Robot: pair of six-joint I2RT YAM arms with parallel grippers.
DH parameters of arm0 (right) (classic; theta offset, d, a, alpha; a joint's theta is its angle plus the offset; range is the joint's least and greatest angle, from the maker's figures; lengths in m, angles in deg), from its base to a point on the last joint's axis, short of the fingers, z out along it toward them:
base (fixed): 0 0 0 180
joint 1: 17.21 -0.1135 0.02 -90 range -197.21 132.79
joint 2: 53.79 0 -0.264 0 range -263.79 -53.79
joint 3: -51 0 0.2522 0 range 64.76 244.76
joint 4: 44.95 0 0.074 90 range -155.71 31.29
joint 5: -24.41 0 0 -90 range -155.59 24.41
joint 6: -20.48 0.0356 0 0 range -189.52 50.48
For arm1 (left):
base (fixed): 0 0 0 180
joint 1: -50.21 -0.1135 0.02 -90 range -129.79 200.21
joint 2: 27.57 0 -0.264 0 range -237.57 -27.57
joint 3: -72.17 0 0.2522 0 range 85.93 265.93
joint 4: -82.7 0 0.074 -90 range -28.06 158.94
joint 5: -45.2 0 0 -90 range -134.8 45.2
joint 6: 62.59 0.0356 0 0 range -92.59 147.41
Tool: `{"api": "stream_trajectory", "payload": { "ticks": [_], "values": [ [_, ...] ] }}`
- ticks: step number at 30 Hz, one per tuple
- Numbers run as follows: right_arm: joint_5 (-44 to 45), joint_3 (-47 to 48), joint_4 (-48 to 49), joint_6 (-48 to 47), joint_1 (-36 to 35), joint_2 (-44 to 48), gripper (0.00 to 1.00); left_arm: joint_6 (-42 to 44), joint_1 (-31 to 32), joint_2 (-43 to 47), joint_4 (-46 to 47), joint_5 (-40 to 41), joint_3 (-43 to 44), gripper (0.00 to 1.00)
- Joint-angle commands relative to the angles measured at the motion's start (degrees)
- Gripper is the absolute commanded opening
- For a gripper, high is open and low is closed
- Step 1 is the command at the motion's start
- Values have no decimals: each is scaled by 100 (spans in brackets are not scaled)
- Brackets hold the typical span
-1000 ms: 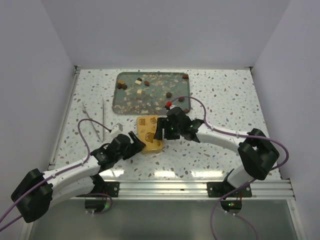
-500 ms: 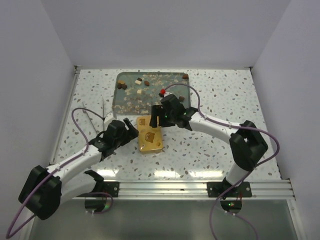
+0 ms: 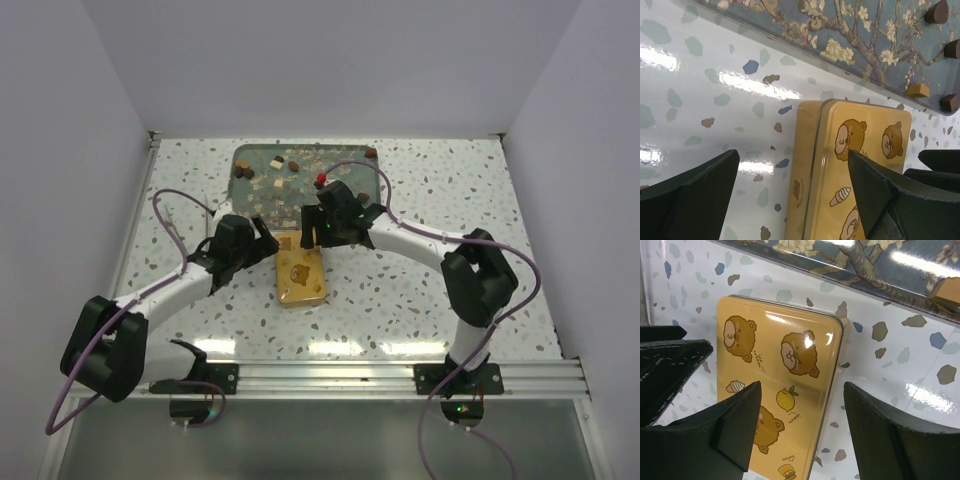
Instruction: Pack the chocolate
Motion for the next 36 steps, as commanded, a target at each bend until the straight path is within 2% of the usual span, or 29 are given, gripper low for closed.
{"api": "stream_trajectory", "payload": {
  "ticks": [1,13,25,36],
  "values": [
    [71,341,-87,-149,46,-194,70,232,-186,-53,280,-103,191,96],
    [71,438,-175,-193,108,-572,70,302,-239,-211,650,-420,41,95],
    [62,350,-245,-202,108,-669,70,153,-239,-597,194,-429,24,94],
    [71,271,-377,-193,108,-731,69,83,-239,-905,280,-596,-46,94]
  ]
}}
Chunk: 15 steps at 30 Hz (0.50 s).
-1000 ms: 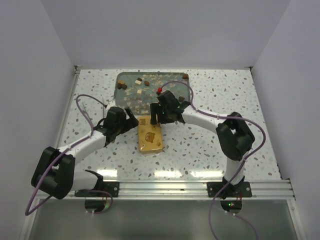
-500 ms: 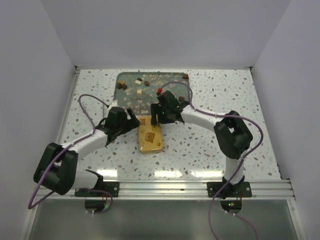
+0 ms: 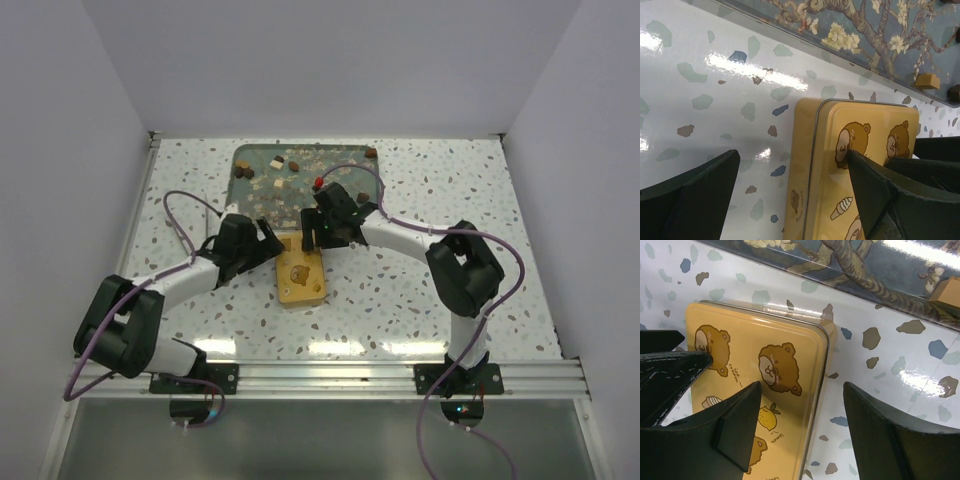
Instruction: Pack the chocolate
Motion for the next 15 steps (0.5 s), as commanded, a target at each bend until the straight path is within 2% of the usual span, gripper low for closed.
{"api": "stream_trajectory", "payload": {
  "ticks": [1,15],
  "values": [
    [115,-15,-268,-90,16,-114,69,91,-35,-186,13,-38,-94,94],
    [141,-736,-365,226,16,439,69,426,219,-494,586,-610,2,92]
  ]
}}
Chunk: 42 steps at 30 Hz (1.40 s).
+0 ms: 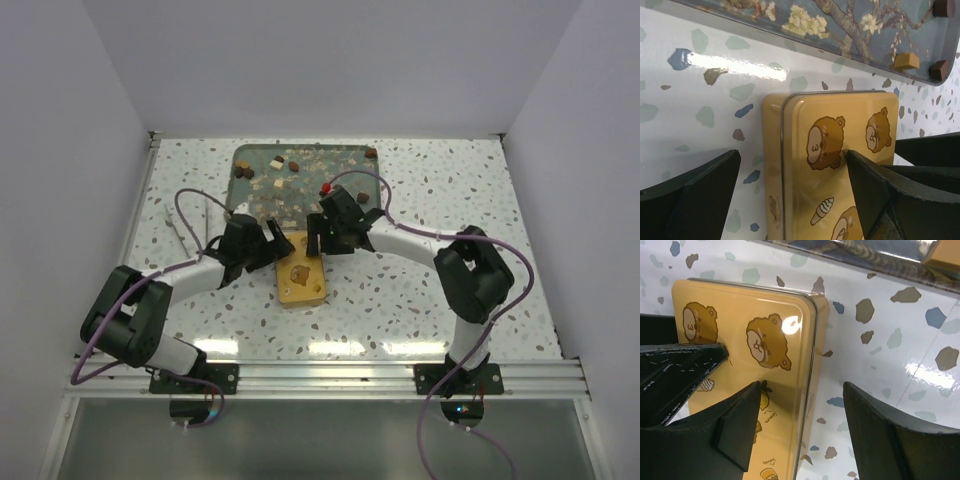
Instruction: Pack the chocolate
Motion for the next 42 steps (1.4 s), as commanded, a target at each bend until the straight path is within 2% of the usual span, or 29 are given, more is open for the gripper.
{"api": "stream_trajectory", "payload": {
  "ticks": [1,6,22,27,34,42],
  "values": [
    [165,-290,-474,-1,16,134,69,323,132,-140,48,-151,2,92],
    [139,-413,-448,113,8,247,69,376,325,-175,418,-371,-16,92],
    [-19,-677,-413,201,16,582,69,525,695,-290,489,-319,292,93],
    [112,-300,-632,-115,25,1117,71,849,563,254,-265,138,458,100],
    [245,79,-1098,-476,393,1978,79,1535,-60,1695,-1548,762,766,100],
    [200,-773,-1370,-1098,2027,2945,82,2282,-1080,2706,-3165,1174,1627,100]
  ]
}}
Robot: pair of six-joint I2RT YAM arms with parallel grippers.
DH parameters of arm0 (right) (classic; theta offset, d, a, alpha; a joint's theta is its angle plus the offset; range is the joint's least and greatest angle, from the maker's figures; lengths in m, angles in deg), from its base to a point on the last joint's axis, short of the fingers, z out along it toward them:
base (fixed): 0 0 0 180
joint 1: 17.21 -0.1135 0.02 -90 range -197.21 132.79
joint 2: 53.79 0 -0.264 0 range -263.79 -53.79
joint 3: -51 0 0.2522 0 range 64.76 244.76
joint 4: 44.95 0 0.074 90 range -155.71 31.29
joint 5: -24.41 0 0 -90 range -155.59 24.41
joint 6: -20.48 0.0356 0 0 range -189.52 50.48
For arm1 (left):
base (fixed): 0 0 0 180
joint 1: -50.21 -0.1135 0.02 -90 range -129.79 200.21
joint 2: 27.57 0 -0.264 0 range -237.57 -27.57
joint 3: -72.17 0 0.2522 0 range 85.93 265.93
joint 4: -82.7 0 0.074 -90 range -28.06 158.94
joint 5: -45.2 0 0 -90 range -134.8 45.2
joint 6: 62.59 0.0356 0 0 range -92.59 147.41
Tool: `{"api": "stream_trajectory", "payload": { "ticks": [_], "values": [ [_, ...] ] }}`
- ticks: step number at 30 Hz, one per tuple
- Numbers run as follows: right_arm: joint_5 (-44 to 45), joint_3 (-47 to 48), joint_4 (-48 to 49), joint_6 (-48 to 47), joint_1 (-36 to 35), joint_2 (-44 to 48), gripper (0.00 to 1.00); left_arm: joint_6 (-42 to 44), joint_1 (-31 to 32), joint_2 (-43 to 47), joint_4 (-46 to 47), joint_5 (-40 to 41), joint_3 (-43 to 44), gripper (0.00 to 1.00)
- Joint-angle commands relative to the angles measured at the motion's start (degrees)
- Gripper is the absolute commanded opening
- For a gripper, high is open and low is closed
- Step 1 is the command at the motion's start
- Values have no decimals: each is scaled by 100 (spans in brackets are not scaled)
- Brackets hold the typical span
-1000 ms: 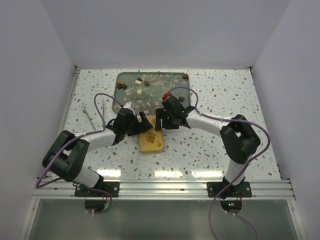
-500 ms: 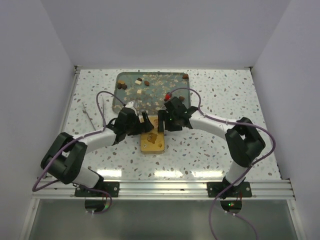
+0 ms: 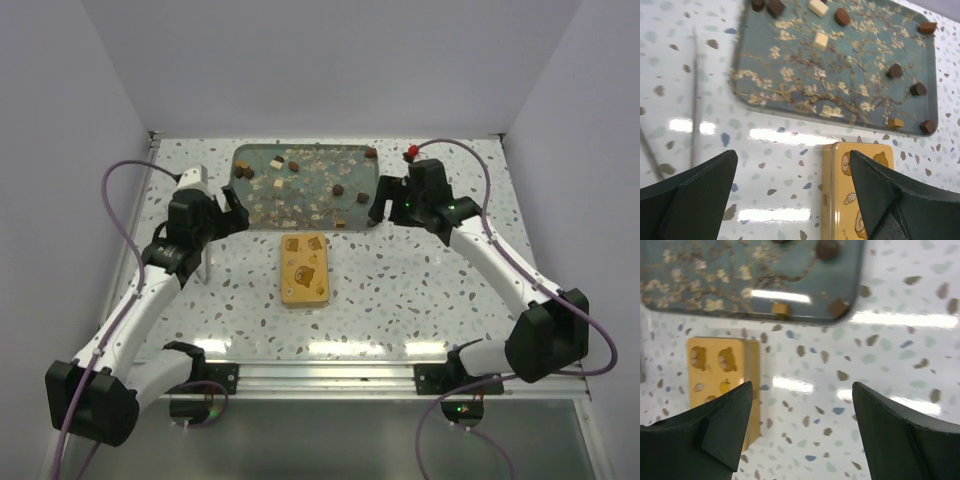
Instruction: Pack the chocolate
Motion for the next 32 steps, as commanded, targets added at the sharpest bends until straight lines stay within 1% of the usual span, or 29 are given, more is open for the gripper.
{"api": "stream_trajectory", "payload": {
  "ticks": [1,3,6,10,13,17,32],
  "values": [
    [183,-349,-474,-546,640,565,84,604,-400,452,-1054,454,602,100],
    [314,-429,-641,-792,887,795,88,797,-533,645,-1361,525,945,100],
    [446,-455,-834,-1039,1580,1208,94,903,-884,664,-1739,324,1306,100],
    [333,-473,-984,-1268,2083,1534,94,886,-1026,576,-2022,78,1578,100],
    [333,-411,-1116,-1382,2172,1666,94,930,-1026,540,-2162,-11,1728,100],
    [237,-411,-1117,-1304,2181,1745,94,1052,-1026,540,-2303,85,1913,100],
    [95,-341,-1055,-1198,2207,1657,95,1194,-1026,602,-2373,410,2071,100]
  ]
}}
